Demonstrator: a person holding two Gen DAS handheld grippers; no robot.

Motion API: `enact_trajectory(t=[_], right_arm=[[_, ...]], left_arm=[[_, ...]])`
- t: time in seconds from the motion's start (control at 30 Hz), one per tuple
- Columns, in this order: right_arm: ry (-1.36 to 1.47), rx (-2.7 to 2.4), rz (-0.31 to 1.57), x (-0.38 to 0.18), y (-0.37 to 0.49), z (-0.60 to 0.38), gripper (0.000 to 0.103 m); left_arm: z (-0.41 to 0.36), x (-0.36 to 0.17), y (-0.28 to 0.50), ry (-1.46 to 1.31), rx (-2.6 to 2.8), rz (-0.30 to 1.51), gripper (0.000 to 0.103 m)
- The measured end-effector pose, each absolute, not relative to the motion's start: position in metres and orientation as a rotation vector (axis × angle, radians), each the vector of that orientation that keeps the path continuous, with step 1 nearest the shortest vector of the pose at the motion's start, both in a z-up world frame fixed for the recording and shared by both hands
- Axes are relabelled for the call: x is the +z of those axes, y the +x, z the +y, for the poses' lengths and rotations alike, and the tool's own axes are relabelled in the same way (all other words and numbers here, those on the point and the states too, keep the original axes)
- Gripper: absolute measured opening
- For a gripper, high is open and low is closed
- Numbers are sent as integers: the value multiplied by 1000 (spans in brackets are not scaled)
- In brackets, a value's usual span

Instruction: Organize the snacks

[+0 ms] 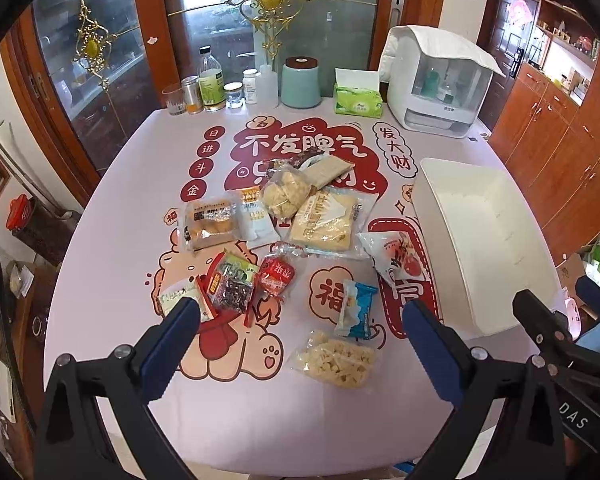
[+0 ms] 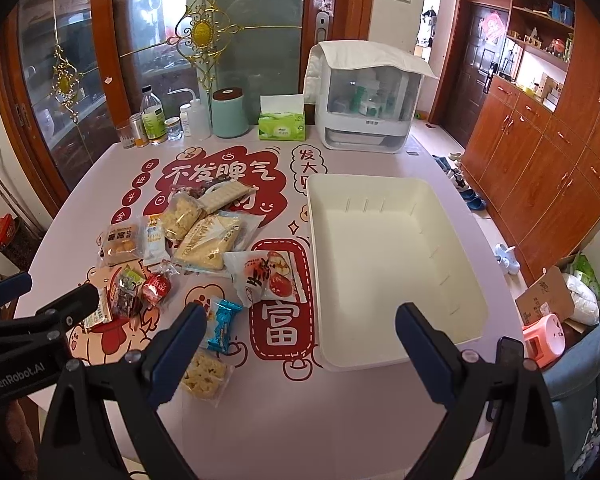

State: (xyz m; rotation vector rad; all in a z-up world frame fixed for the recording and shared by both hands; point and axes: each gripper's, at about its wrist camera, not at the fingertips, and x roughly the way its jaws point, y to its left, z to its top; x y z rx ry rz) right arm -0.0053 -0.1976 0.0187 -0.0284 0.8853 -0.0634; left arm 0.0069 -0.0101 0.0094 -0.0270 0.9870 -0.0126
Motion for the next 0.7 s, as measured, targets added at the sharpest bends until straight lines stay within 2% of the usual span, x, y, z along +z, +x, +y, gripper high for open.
enact_trajectory(t=[0.7], right_arm=[[-75, -62, 880, 15, -13, -178, 96]], left_arm=[[1, 1, 2, -40, -40, 997, 101]])
